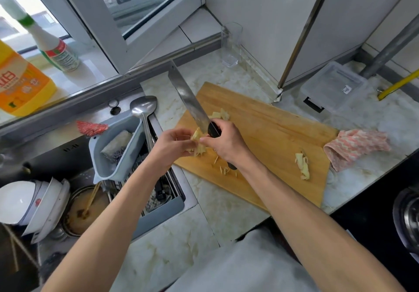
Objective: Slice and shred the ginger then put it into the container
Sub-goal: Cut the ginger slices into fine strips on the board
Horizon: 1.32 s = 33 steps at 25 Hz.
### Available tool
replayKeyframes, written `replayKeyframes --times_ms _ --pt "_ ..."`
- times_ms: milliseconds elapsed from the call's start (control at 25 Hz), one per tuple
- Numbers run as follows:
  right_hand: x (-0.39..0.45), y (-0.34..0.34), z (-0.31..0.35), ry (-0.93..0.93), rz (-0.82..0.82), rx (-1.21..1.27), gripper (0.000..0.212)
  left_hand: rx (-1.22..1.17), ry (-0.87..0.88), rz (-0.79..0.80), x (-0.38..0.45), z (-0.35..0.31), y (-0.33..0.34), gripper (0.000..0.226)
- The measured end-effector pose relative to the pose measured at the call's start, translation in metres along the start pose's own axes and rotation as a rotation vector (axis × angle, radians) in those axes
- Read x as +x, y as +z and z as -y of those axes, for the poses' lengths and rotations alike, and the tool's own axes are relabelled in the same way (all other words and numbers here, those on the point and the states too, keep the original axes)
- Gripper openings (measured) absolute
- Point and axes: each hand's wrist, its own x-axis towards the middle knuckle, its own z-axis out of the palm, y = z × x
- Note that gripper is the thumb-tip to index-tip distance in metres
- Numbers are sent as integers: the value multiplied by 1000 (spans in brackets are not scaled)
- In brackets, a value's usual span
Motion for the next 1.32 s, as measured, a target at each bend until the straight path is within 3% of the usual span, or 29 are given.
replayKeyframes --times_ms 240,440,600,760,1200,1320 --pt "9 -3 -14 68 -39 -7 17 -109 -31 -150 6 3 -6 10" --pt "11 0 -12 69 12 25 35 -77 -52 -63 11 3 -5 18" --pt "12 5 -7 49 12 -16 34 49 -79 -54 11 -1 -6 17" --pt "13 6 -4 38 13 -28 29 338 -29 -127 11 -5 -10 5" --pt "14 2 -17 78 -37 -98 40 258 14 -295 11 5 -16 4" --pt "14 3 -19 82 -24 -62 38 97 -18 -209 9 4 -9 12"
